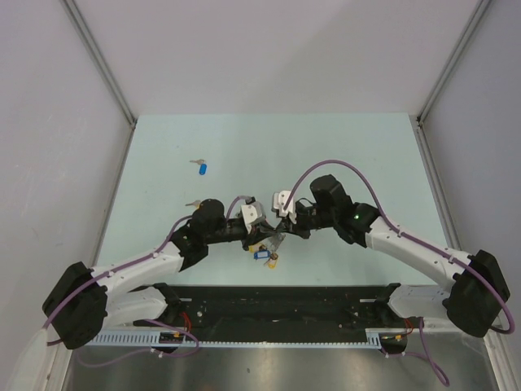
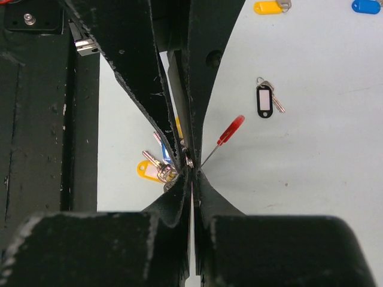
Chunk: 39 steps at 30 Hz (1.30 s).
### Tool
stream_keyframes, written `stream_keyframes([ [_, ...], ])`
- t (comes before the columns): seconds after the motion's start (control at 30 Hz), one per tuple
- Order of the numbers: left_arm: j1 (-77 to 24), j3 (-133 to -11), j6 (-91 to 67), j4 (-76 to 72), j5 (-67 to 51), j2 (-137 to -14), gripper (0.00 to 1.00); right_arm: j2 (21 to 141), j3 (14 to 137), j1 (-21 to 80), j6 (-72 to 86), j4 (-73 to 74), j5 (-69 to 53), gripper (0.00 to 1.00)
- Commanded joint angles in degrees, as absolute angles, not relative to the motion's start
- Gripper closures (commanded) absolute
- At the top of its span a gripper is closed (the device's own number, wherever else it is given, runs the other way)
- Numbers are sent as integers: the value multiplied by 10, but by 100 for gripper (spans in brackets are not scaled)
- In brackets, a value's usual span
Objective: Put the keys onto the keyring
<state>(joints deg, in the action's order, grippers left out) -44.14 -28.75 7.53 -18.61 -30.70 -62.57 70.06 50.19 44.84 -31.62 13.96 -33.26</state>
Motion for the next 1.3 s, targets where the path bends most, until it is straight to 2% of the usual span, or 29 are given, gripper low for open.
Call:
stream_keyframes([
  [0.0,-446,-314,75,-187,-321,-615,89,708,521,456,-321,161,-320,100],
  [0.03,-446,-314,73,-189,-321,-613,97,708,521,456,-318,161,-318,100],
  [0.07,-446,-311,69,-194,-321,-611,100,706,522,456,-313,160,-316,100],
  [0.13,-448,-303,52,-223,-310,-602,99,701,521,455,-288,155,-310,98],
  [0.3,-448,-237,4,-322,-287,-582,100,668,520,450,-209,133,-262,81],
  [0.4,-449,-214,-24,-357,-272,-576,100,642,506,449,-165,112,-234,74],
  [0.5,-449,-195,-43,-392,-258,-571,99,610,474,448,-128,74,-210,70],
  [0.7,-449,-164,-72,-461,-246,-577,100,587,408,449,-78,6,-208,69],
  [0.77,-449,-165,-74,-464,-247,-581,99,593,395,453,-69,-18,-215,65],
  [0.87,-450,-164,-78,-475,-246,-584,100,599,381,460,-59,-46,-214,64],
  [1.27,-456,-160,-96,-523,-244,-598,100,638,369,495,-47,-95,-241,65],
])
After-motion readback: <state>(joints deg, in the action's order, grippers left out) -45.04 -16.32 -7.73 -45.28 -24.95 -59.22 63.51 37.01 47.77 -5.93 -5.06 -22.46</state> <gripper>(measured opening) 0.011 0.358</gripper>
